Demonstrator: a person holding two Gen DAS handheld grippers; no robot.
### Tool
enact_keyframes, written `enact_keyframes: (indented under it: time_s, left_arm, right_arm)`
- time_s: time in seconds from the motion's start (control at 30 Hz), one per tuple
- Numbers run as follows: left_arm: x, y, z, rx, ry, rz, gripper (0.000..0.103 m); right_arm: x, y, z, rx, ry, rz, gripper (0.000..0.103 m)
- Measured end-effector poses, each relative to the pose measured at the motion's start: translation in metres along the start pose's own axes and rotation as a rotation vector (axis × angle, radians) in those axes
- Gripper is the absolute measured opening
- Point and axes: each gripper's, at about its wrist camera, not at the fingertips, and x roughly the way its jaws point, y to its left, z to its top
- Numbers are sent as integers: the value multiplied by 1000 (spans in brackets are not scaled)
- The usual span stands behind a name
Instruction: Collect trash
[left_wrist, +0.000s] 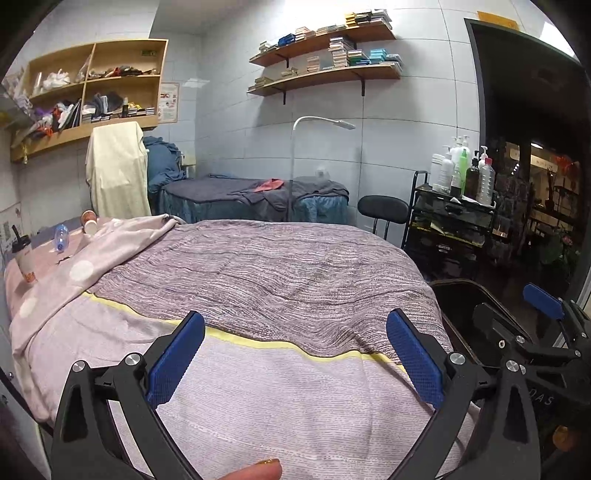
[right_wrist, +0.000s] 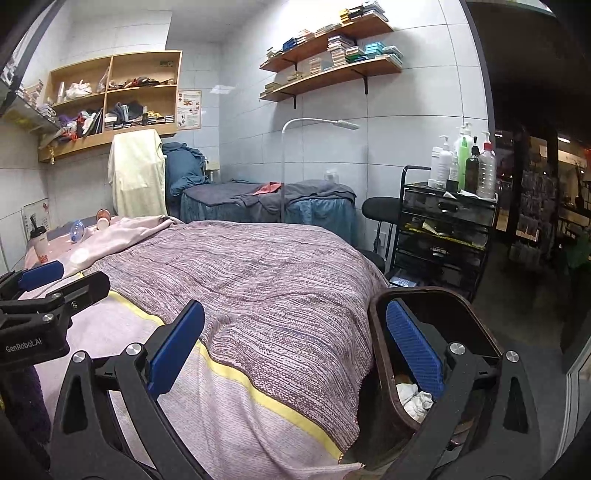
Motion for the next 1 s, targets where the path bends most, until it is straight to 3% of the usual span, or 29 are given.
enact_keyframes:
  time_s: [1.0]
  left_arm:
    - [-5, 1, 3, 0, -13, 13, 97]
  right_arm:
    - [0, -8, 0, 26, 3, -13, 97]
